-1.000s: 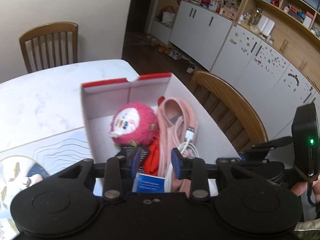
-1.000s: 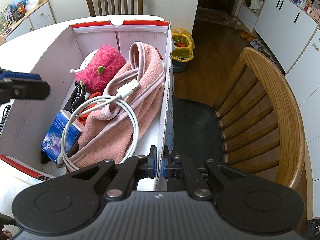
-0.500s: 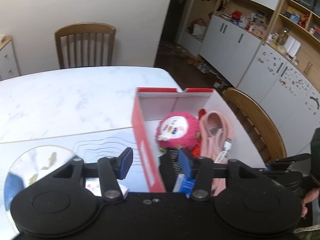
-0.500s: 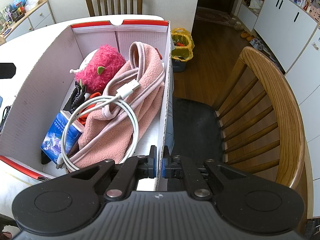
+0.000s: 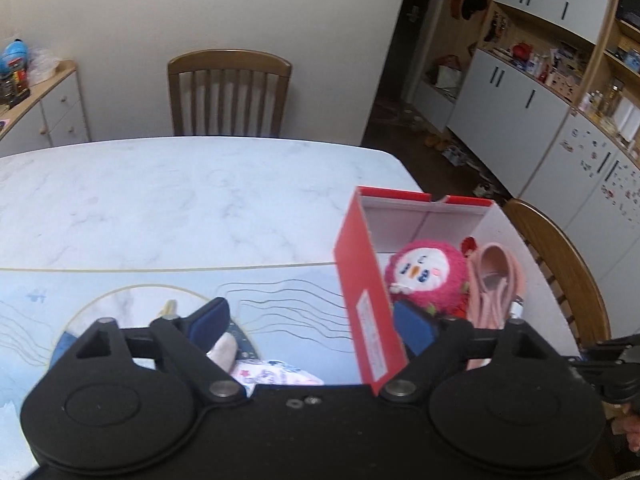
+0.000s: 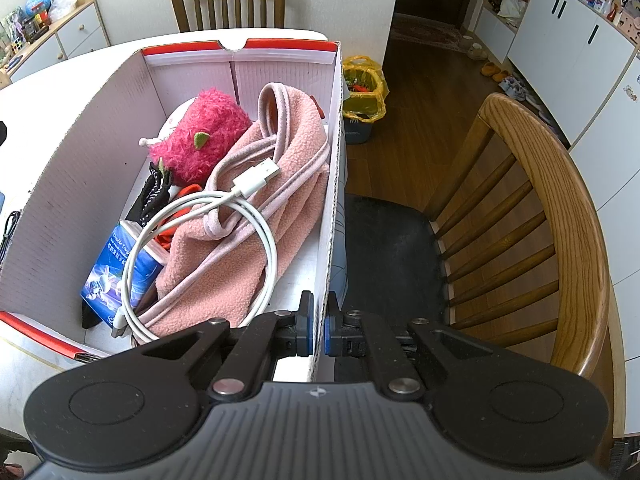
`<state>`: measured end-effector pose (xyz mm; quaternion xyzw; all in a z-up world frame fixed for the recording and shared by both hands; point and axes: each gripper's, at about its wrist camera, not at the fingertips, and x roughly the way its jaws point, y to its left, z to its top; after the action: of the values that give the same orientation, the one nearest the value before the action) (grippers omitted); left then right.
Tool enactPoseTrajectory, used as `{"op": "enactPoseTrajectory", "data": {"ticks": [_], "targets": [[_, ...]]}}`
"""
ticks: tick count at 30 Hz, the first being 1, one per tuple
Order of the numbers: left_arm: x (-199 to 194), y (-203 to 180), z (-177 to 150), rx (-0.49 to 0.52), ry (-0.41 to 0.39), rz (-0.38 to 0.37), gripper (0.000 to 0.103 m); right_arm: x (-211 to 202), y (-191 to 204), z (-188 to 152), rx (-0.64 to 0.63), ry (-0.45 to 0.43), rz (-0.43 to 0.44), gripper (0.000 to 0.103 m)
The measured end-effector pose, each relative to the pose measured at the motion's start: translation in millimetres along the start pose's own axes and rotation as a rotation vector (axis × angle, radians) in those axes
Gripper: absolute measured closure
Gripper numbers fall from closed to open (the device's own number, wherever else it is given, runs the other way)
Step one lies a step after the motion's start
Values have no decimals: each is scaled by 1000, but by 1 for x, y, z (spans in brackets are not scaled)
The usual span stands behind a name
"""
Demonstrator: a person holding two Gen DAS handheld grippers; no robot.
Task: Organize objects
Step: 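Move the left tool back to the white tooth-shaped plush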
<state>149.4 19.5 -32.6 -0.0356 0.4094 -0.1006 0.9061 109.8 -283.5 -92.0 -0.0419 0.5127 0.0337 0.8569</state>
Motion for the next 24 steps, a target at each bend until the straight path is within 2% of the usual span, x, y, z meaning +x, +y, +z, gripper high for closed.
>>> {"op": "enactPoseTrajectory", "data": {"ticks": [1, 4, 11, 16, 24], "targets": [[1, 3, 0, -4, 0, 11, 6, 0, 0, 0, 0, 0, 0, 98], [5, 11, -1, -27, 4, 35, 3, 0, 0, 0, 1, 0, 0, 98], [26, 34, -14, -81, 44, 78, 2, 0, 0, 0, 0, 0, 0, 99], [41, 45, -28, -84, 77, 109, 2, 0, 0, 0, 0, 0, 0, 99], [65, 58, -41, -95, 101, 119, 2, -1, 1, 0, -2, 1, -2, 99]]}}
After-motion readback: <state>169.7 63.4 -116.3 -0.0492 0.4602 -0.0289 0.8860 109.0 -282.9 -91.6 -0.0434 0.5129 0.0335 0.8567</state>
